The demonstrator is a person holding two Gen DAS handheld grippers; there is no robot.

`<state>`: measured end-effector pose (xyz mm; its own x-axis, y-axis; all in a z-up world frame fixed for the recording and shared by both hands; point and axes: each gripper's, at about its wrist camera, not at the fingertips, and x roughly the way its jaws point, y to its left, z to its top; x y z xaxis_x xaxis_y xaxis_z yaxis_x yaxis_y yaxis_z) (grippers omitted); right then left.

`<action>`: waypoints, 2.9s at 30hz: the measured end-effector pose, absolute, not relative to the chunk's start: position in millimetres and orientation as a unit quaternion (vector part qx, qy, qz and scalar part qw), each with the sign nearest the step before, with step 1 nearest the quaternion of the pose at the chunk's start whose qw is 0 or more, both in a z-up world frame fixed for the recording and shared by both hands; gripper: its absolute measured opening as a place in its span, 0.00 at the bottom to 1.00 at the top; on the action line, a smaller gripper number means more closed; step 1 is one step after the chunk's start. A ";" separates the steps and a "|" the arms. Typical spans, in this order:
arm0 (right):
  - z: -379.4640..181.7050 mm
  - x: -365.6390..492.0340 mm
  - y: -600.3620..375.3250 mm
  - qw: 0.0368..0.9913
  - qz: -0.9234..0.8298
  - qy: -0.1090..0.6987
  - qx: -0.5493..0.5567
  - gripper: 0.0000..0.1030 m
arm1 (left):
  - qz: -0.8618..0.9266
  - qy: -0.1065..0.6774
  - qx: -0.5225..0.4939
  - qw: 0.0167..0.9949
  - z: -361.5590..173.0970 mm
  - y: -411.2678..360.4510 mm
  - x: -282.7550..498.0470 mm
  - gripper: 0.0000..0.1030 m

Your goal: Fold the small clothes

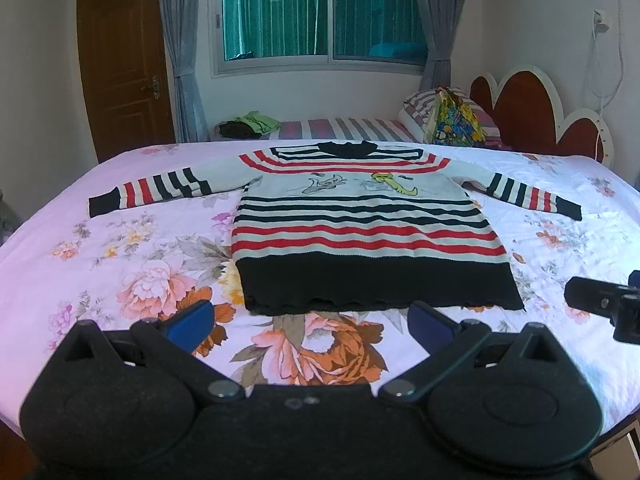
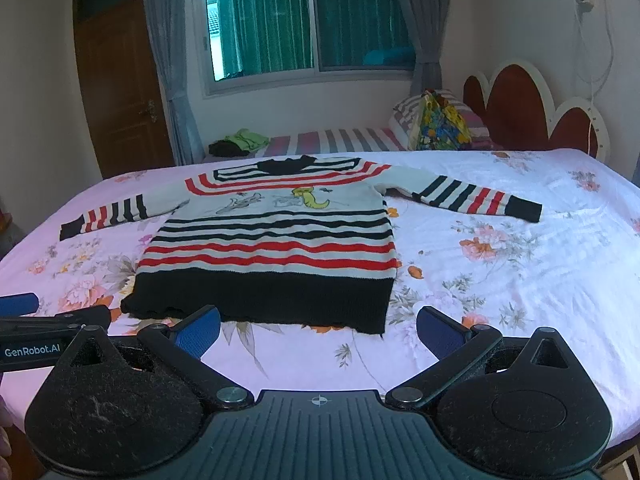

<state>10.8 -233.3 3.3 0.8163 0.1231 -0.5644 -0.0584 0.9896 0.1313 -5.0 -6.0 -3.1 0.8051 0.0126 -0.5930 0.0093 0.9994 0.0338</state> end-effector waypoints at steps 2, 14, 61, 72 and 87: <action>3.4 9.8 -233.6 0.951 0.046 0.299 0.056 1.00 | 0.001 0.313 0.018 0.949 -4.0 -5.4 -4.8 0.99; 3.4 7.2 -231.3 0.952 0.046 0.299 0.056 1.00 | 0.002 0.313 0.015 0.950 -5.3 -0.7 -4.5 0.99; -6.9 57.5 -319.4 0.947 -0.021 0.294 0.125 1.00 | -0.045 0.307 0.003 0.951 -18.3 -29.2 63.9 0.99; -39.3 203.0 -453.8 0.934 -0.108 0.273 0.202 0.72 | -0.048 0.321 -0.018 0.946 -35.1 -56.0 205.8 0.99; -144.3 305.2 -610.5 0.861 -0.190 0.259 0.394 0.46 | 0.047 0.333 0.010 0.942 -64.6 -84.7 347.0 0.99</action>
